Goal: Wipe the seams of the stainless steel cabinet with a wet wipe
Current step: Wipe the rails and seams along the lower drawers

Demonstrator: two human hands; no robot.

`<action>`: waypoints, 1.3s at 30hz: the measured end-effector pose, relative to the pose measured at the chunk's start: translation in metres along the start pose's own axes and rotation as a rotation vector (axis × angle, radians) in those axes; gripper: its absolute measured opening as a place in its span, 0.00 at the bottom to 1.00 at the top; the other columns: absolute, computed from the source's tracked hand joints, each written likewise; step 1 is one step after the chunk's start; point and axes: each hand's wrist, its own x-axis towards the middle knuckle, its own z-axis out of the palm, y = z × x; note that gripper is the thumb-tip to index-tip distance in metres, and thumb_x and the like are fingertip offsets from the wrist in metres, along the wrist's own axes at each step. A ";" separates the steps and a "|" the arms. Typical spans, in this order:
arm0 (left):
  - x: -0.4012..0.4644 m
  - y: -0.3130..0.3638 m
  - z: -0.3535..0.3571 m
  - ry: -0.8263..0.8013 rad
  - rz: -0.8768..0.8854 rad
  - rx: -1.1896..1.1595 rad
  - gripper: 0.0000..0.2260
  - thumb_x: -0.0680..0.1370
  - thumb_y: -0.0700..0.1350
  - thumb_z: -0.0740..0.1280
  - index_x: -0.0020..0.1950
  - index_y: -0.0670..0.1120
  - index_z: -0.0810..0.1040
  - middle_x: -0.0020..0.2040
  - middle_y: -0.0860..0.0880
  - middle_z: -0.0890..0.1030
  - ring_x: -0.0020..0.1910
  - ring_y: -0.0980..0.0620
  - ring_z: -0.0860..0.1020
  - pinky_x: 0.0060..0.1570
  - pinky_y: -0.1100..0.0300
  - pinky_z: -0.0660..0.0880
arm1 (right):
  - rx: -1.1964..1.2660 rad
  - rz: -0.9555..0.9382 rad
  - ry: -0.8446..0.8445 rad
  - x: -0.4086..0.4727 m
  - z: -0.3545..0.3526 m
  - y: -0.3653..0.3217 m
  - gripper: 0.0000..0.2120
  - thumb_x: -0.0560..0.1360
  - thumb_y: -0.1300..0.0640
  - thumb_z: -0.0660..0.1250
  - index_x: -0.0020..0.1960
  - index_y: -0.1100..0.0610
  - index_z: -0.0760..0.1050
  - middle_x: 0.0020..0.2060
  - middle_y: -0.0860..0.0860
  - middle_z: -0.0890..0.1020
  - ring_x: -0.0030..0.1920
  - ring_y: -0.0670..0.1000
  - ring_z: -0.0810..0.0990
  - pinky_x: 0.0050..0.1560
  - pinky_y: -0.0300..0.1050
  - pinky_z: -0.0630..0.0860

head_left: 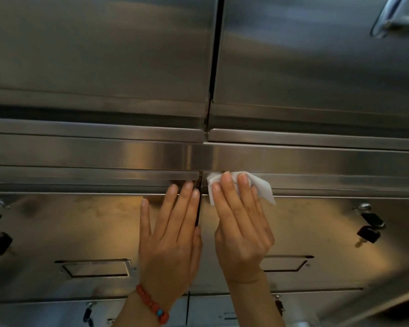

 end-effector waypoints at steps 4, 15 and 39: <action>0.000 0.000 0.000 0.003 -0.006 -0.003 0.22 0.79 0.45 0.55 0.72 0.42 0.61 0.71 0.44 0.65 0.75 0.51 0.54 0.71 0.42 0.52 | -0.013 -0.031 -0.017 0.001 -0.003 0.004 0.13 0.79 0.64 0.63 0.63 0.60 0.72 0.61 0.54 0.76 0.65 0.53 0.74 0.65 0.50 0.71; 0.000 0.000 -0.001 -0.009 -0.005 -0.010 0.22 0.78 0.45 0.55 0.72 0.42 0.60 0.70 0.44 0.65 0.75 0.52 0.54 0.70 0.41 0.53 | 0.035 -0.118 -0.047 0.007 -0.004 0.004 0.12 0.80 0.64 0.60 0.63 0.61 0.73 0.61 0.55 0.76 0.65 0.53 0.74 0.65 0.48 0.71; 0.001 0.004 0.002 0.034 -0.025 -0.005 0.23 0.77 0.44 0.57 0.71 0.41 0.61 0.70 0.44 0.65 0.75 0.51 0.54 0.71 0.42 0.53 | 0.138 -0.588 -0.316 0.054 -0.040 0.058 0.13 0.76 0.65 0.63 0.60 0.64 0.77 0.59 0.59 0.78 0.63 0.55 0.76 0.60 0.48 0.76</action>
